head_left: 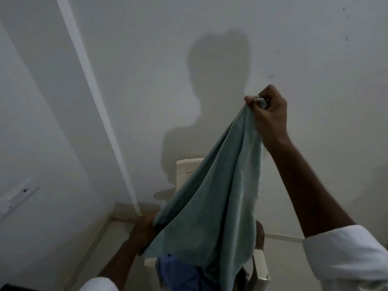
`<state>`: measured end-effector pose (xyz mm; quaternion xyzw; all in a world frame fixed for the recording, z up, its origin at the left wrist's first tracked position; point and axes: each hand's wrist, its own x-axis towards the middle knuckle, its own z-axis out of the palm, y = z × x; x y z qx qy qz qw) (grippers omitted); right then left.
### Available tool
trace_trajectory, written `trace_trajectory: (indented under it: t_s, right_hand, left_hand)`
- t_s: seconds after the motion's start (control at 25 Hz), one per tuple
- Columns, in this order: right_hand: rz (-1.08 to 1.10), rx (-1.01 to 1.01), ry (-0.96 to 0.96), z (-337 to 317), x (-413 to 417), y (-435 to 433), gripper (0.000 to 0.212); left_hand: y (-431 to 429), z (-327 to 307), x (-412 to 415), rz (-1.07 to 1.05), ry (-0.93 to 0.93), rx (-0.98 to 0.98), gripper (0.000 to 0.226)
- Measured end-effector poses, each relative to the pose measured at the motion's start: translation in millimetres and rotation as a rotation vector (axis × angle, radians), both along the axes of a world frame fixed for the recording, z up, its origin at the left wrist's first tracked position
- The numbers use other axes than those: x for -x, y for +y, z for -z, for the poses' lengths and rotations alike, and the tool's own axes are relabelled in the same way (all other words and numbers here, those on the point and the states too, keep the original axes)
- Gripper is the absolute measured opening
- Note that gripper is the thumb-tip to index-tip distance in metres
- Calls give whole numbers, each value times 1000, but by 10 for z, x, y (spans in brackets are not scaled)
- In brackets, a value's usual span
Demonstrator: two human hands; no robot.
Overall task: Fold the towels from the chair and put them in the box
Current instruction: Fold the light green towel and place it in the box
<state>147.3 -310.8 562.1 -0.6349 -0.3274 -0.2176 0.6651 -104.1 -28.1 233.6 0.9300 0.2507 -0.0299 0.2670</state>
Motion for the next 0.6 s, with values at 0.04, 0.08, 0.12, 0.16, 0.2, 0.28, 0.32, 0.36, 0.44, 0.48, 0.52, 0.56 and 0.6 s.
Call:
trace_trajectory:
  t_s: [0.04, 0.08, 0.12, 0.16, 0.2, 0.28, 0.32, 0.36, 0.44, 0.48, 0.52, 0.56, 0.6]
  right_hand:
    - [18, -19, -17, -99, -15, -11, 36]
    - [34, -35, -27, -185, -30, -21, 38]
    - [49, -40, -40, -247, -39, -26, 40]
    - [57, -42, -54, -292, -53, -19, 41]
    - [62, -40, -71, -318, -68, -18, 40]
    - [74, -37, -111, -353, -95, -6, 40]
    - [86, -38, -128, -367, -104, 6, 40]
    - [102, -37, -139, -377, -114, 14, 41]
    - [130, -34, -144, -392, -134, 22, 41]
    - [136, -34, -140, -396, -152, 22, 42]
    - [141, -39, -134, -402, -172, 19, 42]
    - [154, -53, -127, -415, -194, 7, 42]
    - [172, -71, -120, -434, -217, -16, 42]
  left_hand:
    - [60, 105, 133, -54, 33, -6, 31]
    - [93, 163, 241, -125, 96, 11, 30]
    - [110, 202, 325, -258, 133, 129, 31]
    - [92, 176, 397, -449, 108, 358, 32]
    - [84, 169, 444, -597, 78, 612, 33]
    - [38, 125, 464, -791, -23, 1084, 30]
    - [12, 63, 428, -857, -111, 1222, 25]
    - [-11, 11, 349, -897, -198, 1287, 19]
    - [-24, -108, 151, -905, -357, 1307, 16]
    - [-27, -168, 59, -894, -421, 1313, 20]
    - [-14, -216, -11, -884, -465, 1332, 23]
    - [0, -258, -47, -870, -489, 1343, 25]
    - [18, -286, -53, -872, -511, 1347, 26]
